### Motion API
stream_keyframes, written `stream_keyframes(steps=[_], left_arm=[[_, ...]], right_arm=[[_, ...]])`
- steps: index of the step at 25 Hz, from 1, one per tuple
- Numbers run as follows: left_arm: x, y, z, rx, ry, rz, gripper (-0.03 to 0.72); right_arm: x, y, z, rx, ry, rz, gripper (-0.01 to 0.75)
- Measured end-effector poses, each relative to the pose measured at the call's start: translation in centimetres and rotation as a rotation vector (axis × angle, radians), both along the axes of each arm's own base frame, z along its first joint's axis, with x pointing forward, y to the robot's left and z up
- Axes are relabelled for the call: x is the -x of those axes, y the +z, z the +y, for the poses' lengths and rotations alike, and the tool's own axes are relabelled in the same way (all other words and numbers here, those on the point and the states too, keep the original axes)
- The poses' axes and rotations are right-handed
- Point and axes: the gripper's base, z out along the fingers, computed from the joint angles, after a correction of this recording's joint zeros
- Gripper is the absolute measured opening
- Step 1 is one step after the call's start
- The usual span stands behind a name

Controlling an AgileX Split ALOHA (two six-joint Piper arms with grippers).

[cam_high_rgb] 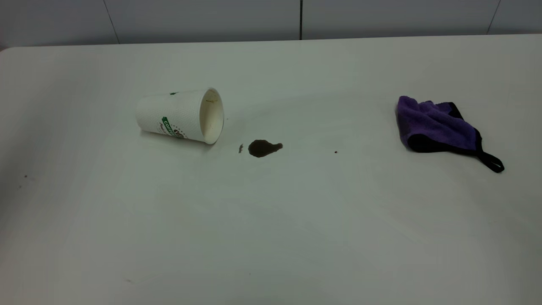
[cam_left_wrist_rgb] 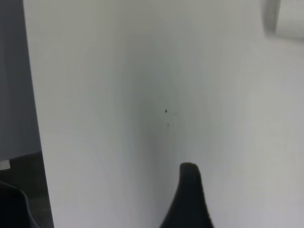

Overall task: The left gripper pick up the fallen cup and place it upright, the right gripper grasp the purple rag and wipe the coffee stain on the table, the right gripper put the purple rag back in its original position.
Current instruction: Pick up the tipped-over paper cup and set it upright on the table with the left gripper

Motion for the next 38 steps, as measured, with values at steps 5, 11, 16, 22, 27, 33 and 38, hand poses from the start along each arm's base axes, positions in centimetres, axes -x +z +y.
stream_keyframes(steps=[5,11,16,22,27,33,38], left_arm=[[-7.3,-5.4,-6.8,-0.143,-0.09,0.118,0.677],[-12.3,-11.3,-14.1,-0.233,-0.193,0.163,0.677],[-14.2,-15.1,-19.1,-0.297,-0.256,0.192,0.677],[-14.7,-17.2,-20.9,-0.293,-0.287,0.206,0.677],[-14.5,-18.6,-21.2,-0.306,-0.295,0.229,0.675],[-14.6,-22.4,-20.6,-0.391,-0.277,0.256,0.667],[-14.8,-24.1,-19.9,-0.489,-0.287,0.244,0.579]], right_arm=[[0.0,0.0,0.0,0.0,0.0,0.0,0.571],[0.0,0.0,0.0,0.0,0.0,0.0,0.571],[0.0,0.0,0.0,0.0,0.0,0.0,0.571],[0.0,0.0,0.0,0.0,0.0,0.0,0.571],[0.0,0.0,0.0,0.0,0.0,0.0,0.571],[0.0,0.0,0.0,0.0,0.0,0.0,0.571],[0.0,0.0,0.0,0.0,0.0,0.0,0.571]])
